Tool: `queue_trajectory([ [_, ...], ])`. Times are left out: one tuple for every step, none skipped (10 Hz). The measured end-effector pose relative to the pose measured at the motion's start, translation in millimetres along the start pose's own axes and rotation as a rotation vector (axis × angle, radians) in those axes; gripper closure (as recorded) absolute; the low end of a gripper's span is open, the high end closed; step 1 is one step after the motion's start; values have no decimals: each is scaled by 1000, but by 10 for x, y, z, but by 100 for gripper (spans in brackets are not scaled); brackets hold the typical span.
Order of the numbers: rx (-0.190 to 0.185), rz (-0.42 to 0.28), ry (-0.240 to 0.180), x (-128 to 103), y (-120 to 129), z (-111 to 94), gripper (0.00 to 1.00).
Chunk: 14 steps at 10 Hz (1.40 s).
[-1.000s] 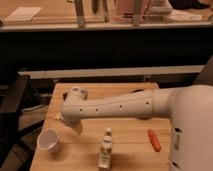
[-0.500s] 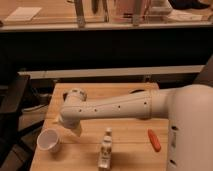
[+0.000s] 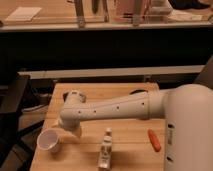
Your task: Place the ceramic cup in the ceramic bowl
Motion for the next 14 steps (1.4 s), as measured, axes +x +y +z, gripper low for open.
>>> queue_trajectory([
  [-1,-4,-2,-2,0,7,20],
  [0,-3,-3,1,-4,-5,20],
  [9,-16,-3,-3,-26,-53,20],
  [19,-34,-3,-26,-76,-142,20],
  [28,-56,-3,-61,-137,-257,20],
  [35,-75,-3,-99,-183,-339,20],
  [42,-98,-8,-150,-215,-377,20],
  [43,-121,-22,-205,-237,-361,20],
  [36,-152,-43,-281,-255,-319,20],
  [24,-189,-68,-377,-276,-262,20],
  [0,-230,-100,-482,-273,-178,20],
  [-19,-260,-125,-549,-258,-114,20],
  [-28,-283,-143,-611,-244,-61,20],
  [-19,-272,-133,-606,-217,-63,20],
])
